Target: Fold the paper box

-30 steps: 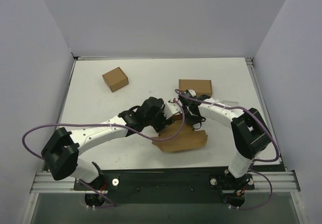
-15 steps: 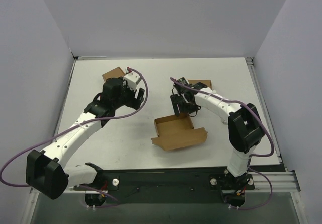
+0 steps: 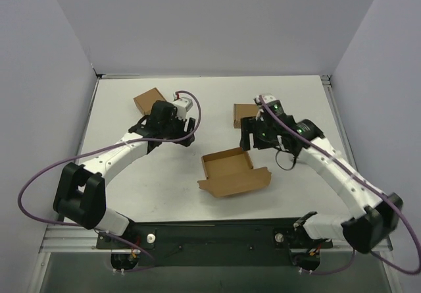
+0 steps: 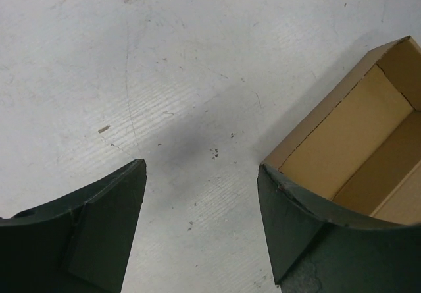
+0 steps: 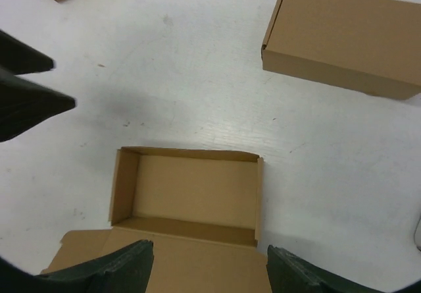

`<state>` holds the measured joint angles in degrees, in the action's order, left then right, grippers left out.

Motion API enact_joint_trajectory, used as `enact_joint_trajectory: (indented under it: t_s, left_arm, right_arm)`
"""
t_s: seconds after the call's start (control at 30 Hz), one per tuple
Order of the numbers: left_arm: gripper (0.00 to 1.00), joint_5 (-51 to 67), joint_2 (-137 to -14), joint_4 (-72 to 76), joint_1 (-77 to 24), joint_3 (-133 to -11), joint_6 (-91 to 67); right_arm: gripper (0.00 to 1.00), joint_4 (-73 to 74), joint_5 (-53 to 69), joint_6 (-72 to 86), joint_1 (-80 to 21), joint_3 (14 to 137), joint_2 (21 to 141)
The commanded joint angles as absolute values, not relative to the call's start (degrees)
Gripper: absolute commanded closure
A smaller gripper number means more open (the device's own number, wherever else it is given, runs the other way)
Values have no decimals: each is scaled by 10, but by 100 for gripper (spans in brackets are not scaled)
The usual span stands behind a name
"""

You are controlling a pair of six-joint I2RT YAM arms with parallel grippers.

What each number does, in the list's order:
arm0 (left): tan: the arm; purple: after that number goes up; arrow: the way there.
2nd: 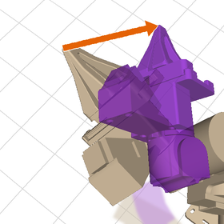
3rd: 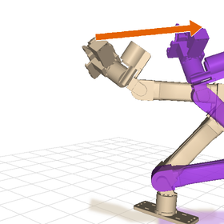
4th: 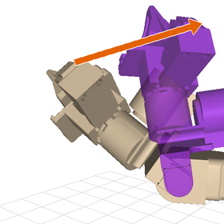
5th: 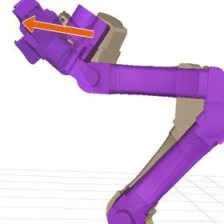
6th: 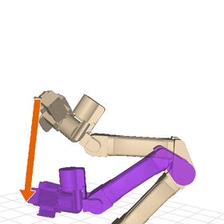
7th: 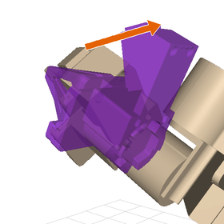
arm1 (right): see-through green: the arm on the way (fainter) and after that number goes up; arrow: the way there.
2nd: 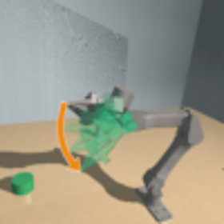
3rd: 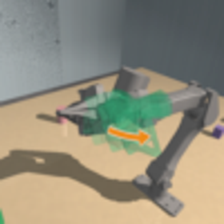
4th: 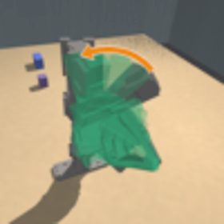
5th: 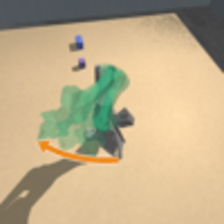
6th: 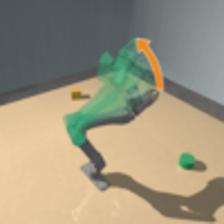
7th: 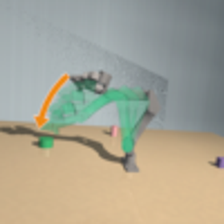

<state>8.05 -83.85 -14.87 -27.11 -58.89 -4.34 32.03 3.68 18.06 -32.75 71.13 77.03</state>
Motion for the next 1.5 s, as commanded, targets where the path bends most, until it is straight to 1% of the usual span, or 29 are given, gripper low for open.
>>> enact_joint_trajectory:
  t_s: [0.0, 0.07, 0.1, 0.17, 0.2, 0.27, 0.3, 0.37, 0.4, 0.5, 0.53, 0.67, 0.83, 0.9, 1.0, 1.03, 1.1, 1.17, 1.3, 1.4, 1.47]
  left_arm:
    - [23, 103, -857, -156, -253, -628, -79]
    - [23, 107, -860, -149, -251, -628, -84]
    - [23, 108, -867, -144, -251, -629, -89]
    - [23, 103, -883, -141, -247, -638, -98]
    - [24, 104, -908, -146, -244, -660, -104]
    - [27, 112, -934, -162, -239, -687, -115]
    - [31, 112, -960, -165, -237, -711, -116]
    - [39, 112, -985, -176, -237, -740, -110]
    - [42, 110, -1008, -180, -237, -751, -109]
    - [43, 92, -1040, -191, -237, -784, -101]
    - [43, 88, -1047, -192, -238, -787, -98]
    - [43, 83, -1063, -193, -244, -782, -88]
    - [43, 65, -1079, -201, -291, -777, -71]
    - [43, 68, -1091, -201, -303, -768, -67]
    - [43, 123, -1106, -207, -302, -764, -89]
    - [43, 128, -1106, -216, -305, -760, -91]
    - [43, 111, -1086, -222, -324, -749, -84]
    - [43, 99, -1067, -231, -335, -718, -83]
    - [44, 105, -1003, -236, -345, -643, -106]
    - [43, 105, -949, -226, -377, -584, -127]
    - [43, 107, -913, -218, -395, -547, -155]
  right_arm:
    - [31, 357, 96, 206, -339, 614, 620]
    - [32, 358, 147, 221, -344, 577, 573]
    - [32, 358, 166, 228, -345, 545, 531]
    - [34, 361, 220, 246, -349, 520, 493]
    - [34, 363, 237, 264, -352, 496, 462]
    - [35, 369, 264, 283, -359, 476, 437]
    - [35, 373, 285, 296, -371, 465, 426]
    - [36, 378, 287, 303, -388, 425, 434]
    - [37, 377, 275, 312, -397, 411, 439]
    - [38, 351, 243, 351, -452, 374, 460]
    - [38, 345, 218, 367, -480, 373, 464]
    - [39, 317, 171, 396, -528, 377, 489]
    - [37, 281, 56, 438, -545, 353, 533]
    - [36, 245, -25, 468, -544, 321, 535]
    - [34, 144, -104, 487, -537, 291, 531]
    - [33, 98, -123, 489, -536, 279, 533]
    - [32, 60, -153, 476, -529, 276, 545]
    - [31, 26, -143, 458, -519, 290, 568]
    - [30, 13, -130, 410, -502, 330, 620]
    - [30, -27, -92, 383, -459, 331, 656]
    - [30, -73, -41, 366, -419, 322, 678]
